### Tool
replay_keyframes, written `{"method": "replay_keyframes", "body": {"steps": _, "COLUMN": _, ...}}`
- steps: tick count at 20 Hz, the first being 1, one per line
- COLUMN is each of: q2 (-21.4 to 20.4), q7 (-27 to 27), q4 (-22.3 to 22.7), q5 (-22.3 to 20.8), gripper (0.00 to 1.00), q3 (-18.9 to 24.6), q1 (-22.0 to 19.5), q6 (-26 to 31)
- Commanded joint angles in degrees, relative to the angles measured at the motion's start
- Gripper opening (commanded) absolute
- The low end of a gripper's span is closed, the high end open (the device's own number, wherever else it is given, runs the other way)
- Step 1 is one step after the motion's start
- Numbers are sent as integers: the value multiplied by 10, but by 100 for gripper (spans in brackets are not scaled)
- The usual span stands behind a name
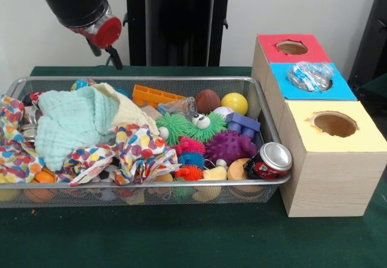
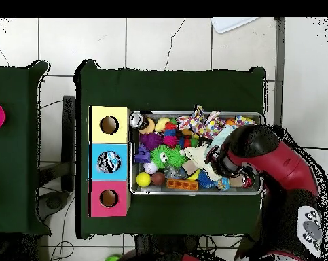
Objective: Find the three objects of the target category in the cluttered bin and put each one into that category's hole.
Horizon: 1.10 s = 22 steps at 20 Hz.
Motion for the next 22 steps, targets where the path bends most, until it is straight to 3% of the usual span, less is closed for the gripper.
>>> {"method": "replay_keyframes", "body": {"steps": 1, "q2": 33, "q7": 197, "q4": 84, "q5": 50, "gripper": 100, "q3": 22, "q1": 2, "q6": -83}}
{"method": "replay_keyframes", "body": {"steps": 10, "q2": 45, "q7": 277, "q4": 125, "q5": 108, "gripper": 100, "q3": 30, "q1": 21, "q6": -130}}
{"method": "replay_keyframes", "body": {"steps": 22, "q2": 53, "q7": 327, "q4": 160, "q5": 155, "gripper": 100, "q3": 48, "q1": 50, "q6": -178}}
